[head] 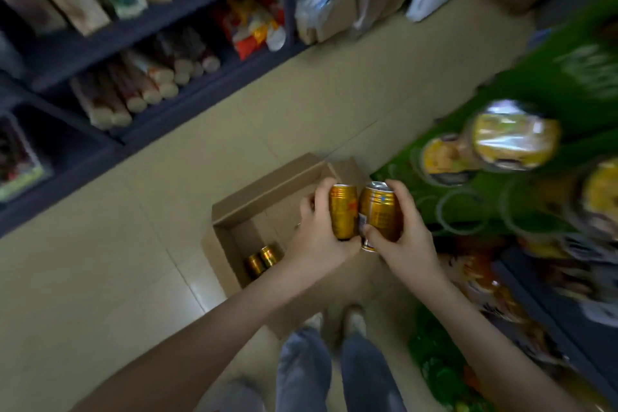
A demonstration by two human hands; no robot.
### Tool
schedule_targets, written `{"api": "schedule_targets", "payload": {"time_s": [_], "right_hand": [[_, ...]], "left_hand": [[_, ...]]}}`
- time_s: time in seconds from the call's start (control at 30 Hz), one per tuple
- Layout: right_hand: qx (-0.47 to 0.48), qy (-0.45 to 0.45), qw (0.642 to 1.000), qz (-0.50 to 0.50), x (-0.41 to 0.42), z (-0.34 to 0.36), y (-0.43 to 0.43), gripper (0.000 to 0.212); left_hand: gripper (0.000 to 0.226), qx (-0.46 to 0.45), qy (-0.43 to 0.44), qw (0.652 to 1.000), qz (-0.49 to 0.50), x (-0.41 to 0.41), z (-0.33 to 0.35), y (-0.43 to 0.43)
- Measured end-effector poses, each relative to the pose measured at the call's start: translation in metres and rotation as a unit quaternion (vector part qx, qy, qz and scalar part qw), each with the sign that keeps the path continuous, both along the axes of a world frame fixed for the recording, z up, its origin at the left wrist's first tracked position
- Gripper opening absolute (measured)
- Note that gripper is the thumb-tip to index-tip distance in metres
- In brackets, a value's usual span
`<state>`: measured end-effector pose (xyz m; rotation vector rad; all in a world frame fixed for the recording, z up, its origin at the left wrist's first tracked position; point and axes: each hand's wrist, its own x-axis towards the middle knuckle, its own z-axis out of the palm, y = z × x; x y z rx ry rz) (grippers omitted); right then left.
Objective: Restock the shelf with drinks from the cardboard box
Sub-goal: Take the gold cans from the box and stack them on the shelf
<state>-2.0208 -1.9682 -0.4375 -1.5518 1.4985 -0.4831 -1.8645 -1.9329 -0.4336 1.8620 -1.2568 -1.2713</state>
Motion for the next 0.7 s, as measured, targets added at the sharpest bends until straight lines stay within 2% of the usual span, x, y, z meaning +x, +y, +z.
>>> {"api": "schedule_targets", "payload": {"time_s": [0.17,0.4,0.6,0.7], "right_hand": [[-0.052,-0.032,0.995,-0.075,-0.076,0.101,0.045,0.075],[-0.108,-0.076,0.974,-0.186,-0.213,0.180,0.162,0.071],[-0.129,-0.048,0.945,-0.296,-0.360,0.227,0.335,0.068],[-0.165,-0.019,0.919,-0.357,-0.431,0.253,0.412,0.067]], "left_hand": [[0.090,-0.065,-0.013,0.990,-0.121,-0.065,0.095,0.010],[0.099,-0.131,0.000,0.952,-0.277,-0.202,0.171,0.075],[0.091,-0.191,0.039,0.882,-0.428,-0.361,0.214,0.198],[0.088,-0.212,0.099,0.842,-0.485,-0.448,0.244,0.255]]}}
